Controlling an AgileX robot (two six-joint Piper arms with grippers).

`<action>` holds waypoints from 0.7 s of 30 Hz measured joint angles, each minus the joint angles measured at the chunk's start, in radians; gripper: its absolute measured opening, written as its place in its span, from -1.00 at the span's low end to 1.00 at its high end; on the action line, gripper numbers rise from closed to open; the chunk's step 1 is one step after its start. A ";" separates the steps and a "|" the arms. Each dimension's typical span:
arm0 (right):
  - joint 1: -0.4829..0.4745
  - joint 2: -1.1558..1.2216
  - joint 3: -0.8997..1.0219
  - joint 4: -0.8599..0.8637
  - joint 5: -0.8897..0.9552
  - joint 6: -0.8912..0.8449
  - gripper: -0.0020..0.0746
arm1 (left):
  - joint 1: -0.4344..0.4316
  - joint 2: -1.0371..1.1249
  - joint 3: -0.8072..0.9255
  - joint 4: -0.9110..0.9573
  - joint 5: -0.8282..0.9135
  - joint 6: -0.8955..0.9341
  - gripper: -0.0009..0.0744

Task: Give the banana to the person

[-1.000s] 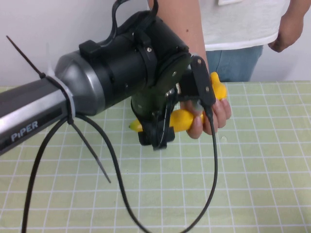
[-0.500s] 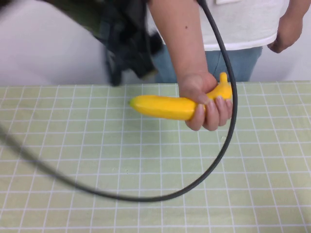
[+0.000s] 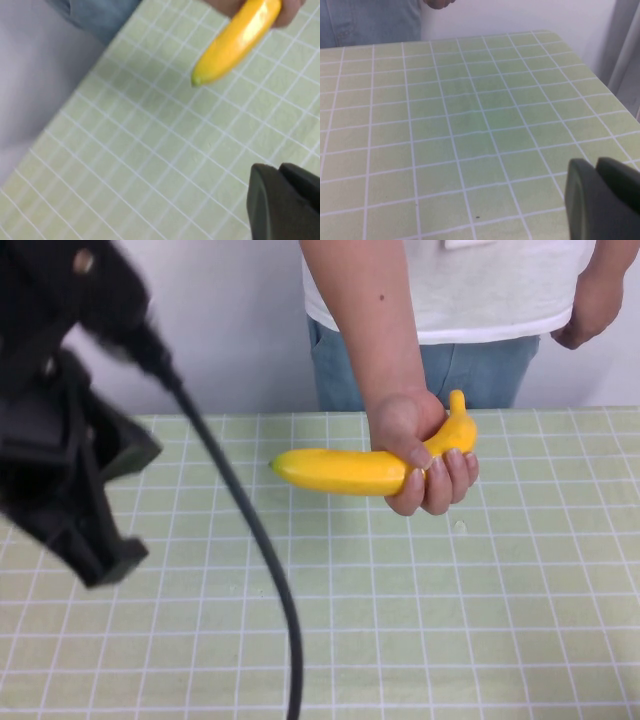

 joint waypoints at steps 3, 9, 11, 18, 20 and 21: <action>0.000 0.000 0.000 0.000 0.000 0.000 -0.97 | 0.000 -0.031 0.067 0.004 0.007 -0.115 -0.98; 0.000 0.000 0.000 0.000 0.000 0.000 -0.97 | 0.000 -0.036 0.088 0.015 0.036 -0.202 -0.98; 0.000 0.000 0.000 0.000 0.000 0.000 -0.97 | 0.000 -0.036 0.088 0.022 0.036 -0.230 -0.98; 0.000 0.000 0.000 0.000 0.000 0.000 -0.97 | 0.011 -0.066 0.100 0.226 0.017 -0.452 -0.98; 0.000 0.000 0.000 0.000 0.000 0.000 -0.97 | 0.041 -0.108 0.130 0.249 -0.078 -0.458 -0.98; 0.000 0.000 0.000 0.000 0.000 0.000 -0.97 | 0.061 -0.129 0.147 0.249 -0.149 -0.443 -0.98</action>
